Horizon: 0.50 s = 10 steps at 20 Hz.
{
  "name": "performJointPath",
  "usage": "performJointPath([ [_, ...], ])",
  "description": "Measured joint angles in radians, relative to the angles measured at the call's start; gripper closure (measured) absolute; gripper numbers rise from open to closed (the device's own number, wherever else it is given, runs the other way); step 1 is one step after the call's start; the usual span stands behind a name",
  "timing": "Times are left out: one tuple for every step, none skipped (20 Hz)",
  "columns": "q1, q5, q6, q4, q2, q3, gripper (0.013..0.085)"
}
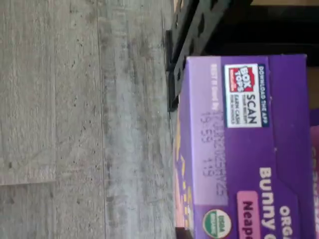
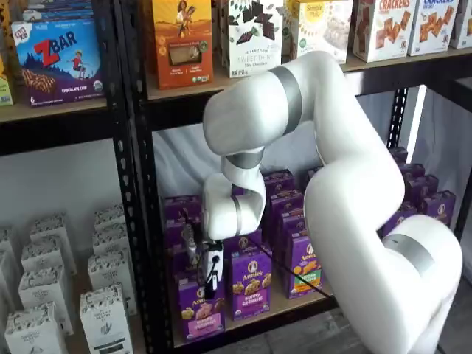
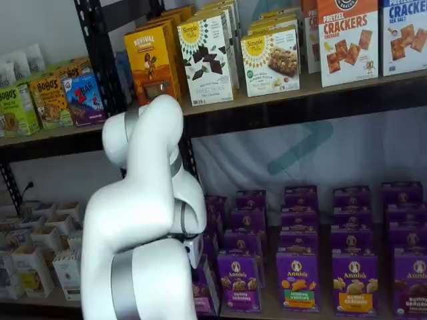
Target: Pick up the purple box with a pink patch in the middle, on the bottom shelf, the first box from the left
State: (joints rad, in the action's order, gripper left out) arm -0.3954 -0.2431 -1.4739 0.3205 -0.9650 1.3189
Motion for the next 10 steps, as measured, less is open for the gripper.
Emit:
performJointPath([
  [-0.001,0.007,-0.004,0.005,0.004,-0.007,0.061],
  [0.0,0.001,-0.007,0.007,0.013,-0.016,0.065],
  [-0.001,0.005,-0.013,0.014,0.018,-0.025,0.065],
  [-0.003,0.015,-0.019,0.021,0.027,-0.04,0.065],
  [-0.004,0.02,-0.025,0.027,0.038,-0.055,0.065],
  [-0.005,0.023,-0.033,0.037,0.049,-0.07,0.065],
  [-0.006,0.025,-0.044,0.049,0.061,-0.085,0.065],
  [-0.008,0.027,-0.054,0.062,0.076,-0.105,0.065],
  [-0.009,0.027,-0.06,0.068,0.091,-0.123,0.065],
  [-0.011,0.032,-0.068,0.077,0.112,-0.149,0.065],
])
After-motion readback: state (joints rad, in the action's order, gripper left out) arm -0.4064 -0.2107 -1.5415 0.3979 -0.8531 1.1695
